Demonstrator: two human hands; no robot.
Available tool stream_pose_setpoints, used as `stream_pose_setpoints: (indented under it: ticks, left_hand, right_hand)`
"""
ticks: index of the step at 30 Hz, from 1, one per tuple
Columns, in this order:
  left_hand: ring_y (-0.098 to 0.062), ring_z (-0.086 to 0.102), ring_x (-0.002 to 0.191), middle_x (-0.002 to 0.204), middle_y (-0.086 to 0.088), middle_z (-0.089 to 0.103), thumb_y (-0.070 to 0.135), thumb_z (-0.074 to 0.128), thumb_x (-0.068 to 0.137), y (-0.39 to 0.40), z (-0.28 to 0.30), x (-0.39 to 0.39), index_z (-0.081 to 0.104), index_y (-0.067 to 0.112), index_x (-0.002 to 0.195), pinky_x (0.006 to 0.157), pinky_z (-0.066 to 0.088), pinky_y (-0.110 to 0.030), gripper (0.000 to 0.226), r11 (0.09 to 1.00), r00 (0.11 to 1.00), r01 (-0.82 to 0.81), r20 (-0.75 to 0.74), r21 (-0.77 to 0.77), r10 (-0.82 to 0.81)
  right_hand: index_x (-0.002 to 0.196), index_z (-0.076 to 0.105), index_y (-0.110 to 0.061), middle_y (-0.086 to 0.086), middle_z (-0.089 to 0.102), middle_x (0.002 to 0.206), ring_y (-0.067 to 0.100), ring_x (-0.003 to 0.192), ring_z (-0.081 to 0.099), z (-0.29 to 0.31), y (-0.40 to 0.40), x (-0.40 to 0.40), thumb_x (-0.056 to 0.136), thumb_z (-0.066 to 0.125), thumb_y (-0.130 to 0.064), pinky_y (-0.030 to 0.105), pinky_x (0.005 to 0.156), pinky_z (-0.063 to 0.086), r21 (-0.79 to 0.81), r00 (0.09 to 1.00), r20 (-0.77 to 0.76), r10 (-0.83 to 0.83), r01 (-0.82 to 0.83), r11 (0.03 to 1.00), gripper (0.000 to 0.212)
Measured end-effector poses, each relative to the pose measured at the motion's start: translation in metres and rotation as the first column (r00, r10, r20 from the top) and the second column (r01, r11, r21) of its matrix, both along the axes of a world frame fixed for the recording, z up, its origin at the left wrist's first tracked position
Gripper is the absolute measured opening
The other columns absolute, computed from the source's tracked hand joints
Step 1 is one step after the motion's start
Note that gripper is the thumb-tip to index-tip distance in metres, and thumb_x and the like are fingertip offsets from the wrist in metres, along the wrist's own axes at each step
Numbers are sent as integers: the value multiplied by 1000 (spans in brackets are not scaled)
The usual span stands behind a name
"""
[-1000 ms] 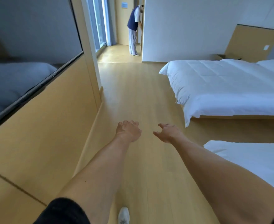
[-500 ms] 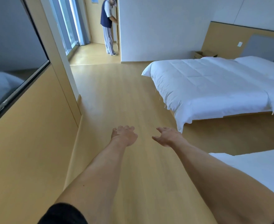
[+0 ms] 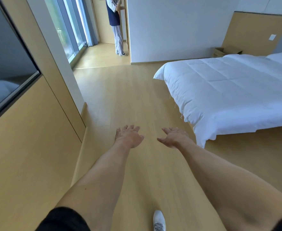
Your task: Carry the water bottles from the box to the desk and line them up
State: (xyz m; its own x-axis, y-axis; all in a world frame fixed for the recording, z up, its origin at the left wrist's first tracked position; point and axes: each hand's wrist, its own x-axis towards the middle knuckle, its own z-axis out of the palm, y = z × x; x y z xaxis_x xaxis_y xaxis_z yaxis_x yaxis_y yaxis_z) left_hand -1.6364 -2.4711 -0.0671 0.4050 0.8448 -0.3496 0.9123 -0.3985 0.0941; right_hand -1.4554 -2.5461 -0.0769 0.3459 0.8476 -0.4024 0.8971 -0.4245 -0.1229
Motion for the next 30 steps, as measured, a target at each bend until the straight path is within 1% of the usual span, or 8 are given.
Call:
stream_pose_setpoints:
  ticks: [4, 11, 18, 22, 26, 30]
  left_hand:
    - [-22, 5, 156, 170, 5, 8, 54, 32, 104, 72, 9, 42, 16, 32, 161, 124, 2, -50, 63, 1000, 1000, -30, -9, -9, 30]
    - [-23, 7, 156, 169, 2, 12, 52, 33, 104, 170, 10, 102, 20, 31, 160, 125, 3, -51, 61, 998, 998, -61, 27, -22, 61]
    - [-23, 7, 156, 169, 1, 15, 50, 34, 103, 273, 5, 140, 22, 32, 160, 124, 2, -51, 60, 998, 997, -59, 55, -27, 61]
    - [-24, 9, 155, 168, 1, 16, 50, 34, 104, 348, -2, 162, 22, 32, 160, 124, 4, -51, 60, 1000, 998, -25, 58, -17, 26]
    - [-23, 9, 155, 168, 1, 16, 50, 33, 104, 442, -8, 185, 22, 32, 160, 124, 5, -51, 60, 1000, 997, 9, 73, -10, -8]
    - [-24, 14, 154, 167, 0, 21, 51, 34, 103, 535, -5, 201, 25, 33, 158, 123, 7, -52, 59, 999, 997, 39, 73, -18, -37]
  right_hand:
    - [160, 8, -35, -1, 5, 169, 23, 155, 3, 8, 79, 39, 97, 36, -68, 50, 124, 8, -1, 998, -52, 34, -34, 999, 76]
    - [160, 12, -35, 1, 10, 168, 22, 155, 6, 11, 190, 94, 96, 36, -68, 49, 123, 11, 23, 996, -42, 75, -74, 997, 76]
    - [159, 14, -36, 0, 14, 168, 21, 154, 10, 3, 292, 139, 95, 37, -69, 50, 122, 14, 20, 997, -36, 66, -65, 998, 76]
    - [159, 15, -36, -2, 16, 168, 19, 154, 13, -1, 359, 167, 94, 36, -70, 48, 122, 17, 21, 999, -5, 41, -41, 999, 77]
    - [159, 15, -37, -2, 14, 168, 19, 154, 10, 0, 441, 188, 94, 37, -70, 50, 122, 14, 27, 1000, 4, -13, 13, 1000, 76]
    - [159, 14, -38, -3, 13, 168, 18, 154, 9, 6, 529, 199, 94, 37, -70, 50, 122, 14, 5, 999, 4, -33, 33, 999, 76]
